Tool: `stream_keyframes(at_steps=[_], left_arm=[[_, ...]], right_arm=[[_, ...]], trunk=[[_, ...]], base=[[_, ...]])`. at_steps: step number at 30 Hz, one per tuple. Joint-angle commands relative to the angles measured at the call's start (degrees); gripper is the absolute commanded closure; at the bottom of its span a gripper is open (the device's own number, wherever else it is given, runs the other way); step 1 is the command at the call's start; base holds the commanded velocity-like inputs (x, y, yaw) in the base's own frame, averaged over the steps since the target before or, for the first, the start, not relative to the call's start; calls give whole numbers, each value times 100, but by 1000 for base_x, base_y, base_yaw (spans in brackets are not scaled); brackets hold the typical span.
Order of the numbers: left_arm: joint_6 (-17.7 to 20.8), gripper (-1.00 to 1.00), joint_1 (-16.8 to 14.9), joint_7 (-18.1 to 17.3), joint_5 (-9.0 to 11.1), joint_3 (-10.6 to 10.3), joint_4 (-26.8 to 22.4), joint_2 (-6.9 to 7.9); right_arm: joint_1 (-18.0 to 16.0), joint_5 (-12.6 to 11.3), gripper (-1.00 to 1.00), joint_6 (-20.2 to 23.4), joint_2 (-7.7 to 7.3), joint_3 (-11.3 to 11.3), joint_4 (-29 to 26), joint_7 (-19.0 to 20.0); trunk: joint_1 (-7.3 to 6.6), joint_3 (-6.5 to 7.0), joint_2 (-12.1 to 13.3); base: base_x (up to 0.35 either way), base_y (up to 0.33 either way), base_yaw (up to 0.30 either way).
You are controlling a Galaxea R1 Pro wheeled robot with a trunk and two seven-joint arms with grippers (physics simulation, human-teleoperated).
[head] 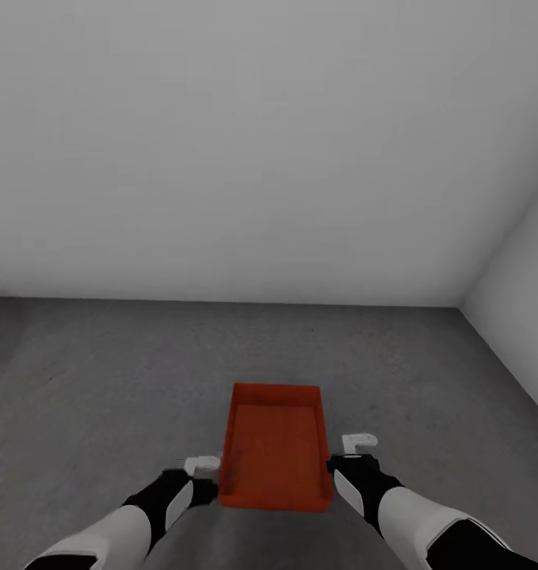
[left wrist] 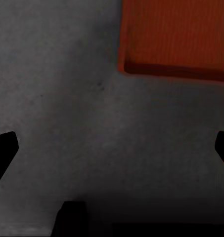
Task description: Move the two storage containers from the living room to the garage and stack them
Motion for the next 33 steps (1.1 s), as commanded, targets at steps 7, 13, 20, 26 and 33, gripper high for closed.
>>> stream_keyframes(at_steps=[7, 13, 20, 26, 33], left_arm=[[-682, -100, -1, 25, 591, -4, 716, 244], [-776, -100, -1, 27, 727, -4, 828, 318], [-793, -100, -1, 29, 740, -5, 927, 382], [-785, -100, 19, 34, 743, -10, 974, 424], [-823, -100, 178, 22, 741, -12, 981, 498]], right_arm=[[11, -40, -100, 41, 0, 50, 67, -21], [8, -41, -100, 43, -7, 50, 65, -20], [430, -24, -100, -44, -2, 63, 446, 54], [759, 3, -100, -318, 118, 67, 671, 103], [1188, 26, -100, -388, 151, 68, 703, 111]], trunk=[[-155, 122, 280], [-287, 230, 521], [-440, 356, 802], [-572, 464, 1042], [-726, 589, 1323]], base=[[0, 0, 0], [0, 0, 0], [0, 0, 0], [0, 0, 0], [0, 0, 0]])
